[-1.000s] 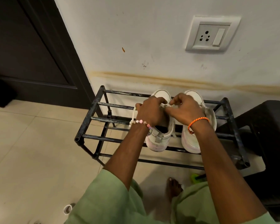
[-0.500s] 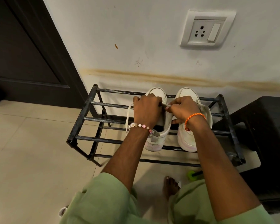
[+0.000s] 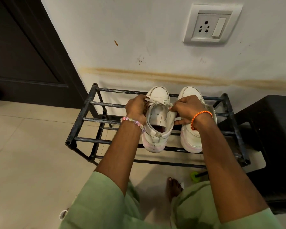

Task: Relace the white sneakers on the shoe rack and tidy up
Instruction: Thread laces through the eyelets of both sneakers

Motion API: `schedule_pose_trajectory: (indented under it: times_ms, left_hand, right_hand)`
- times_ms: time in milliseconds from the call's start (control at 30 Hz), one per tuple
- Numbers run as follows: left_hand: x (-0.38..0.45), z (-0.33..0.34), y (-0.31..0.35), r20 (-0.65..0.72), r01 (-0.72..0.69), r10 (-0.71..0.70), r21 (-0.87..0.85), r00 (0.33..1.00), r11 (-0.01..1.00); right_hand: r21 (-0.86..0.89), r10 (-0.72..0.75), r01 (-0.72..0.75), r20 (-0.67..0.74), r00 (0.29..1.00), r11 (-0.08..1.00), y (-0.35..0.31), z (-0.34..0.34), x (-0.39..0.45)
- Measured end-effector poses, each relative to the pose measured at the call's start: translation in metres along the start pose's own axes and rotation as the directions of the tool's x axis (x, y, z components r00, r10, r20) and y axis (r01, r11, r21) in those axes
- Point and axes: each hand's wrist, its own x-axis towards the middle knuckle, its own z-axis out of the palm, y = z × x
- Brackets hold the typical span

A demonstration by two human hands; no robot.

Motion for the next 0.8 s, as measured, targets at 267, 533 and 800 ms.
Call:
schedule_pose_trajectory:
  times_ms: [267,533,800]
  left_hand:
    - [-0.013,0.003,0.008,0.225,-0.500,0.466,0.593,0.856,0.631]
    - [-0.016,0.015,-0.017,0.419,-0.442,0.538,0.892,0.732,-0.093]
    - [-0.002,0.014,-0.009,0.391,-0.550,0.461,0.785,0.797,0.286]
  right_hand:
    - [-0.019,0.009,-0.009,0.020,1.000,1.000,-0.003,-0.002,-0.003]
    - [-0.039,0.015,-0.014,0.031,0.999,0.999,-0.007,-0.002,-0.005]
    - [-0.015,0.022,-0.021,0.027,0.999,1.000,-0.007,-0.003,-0.006]
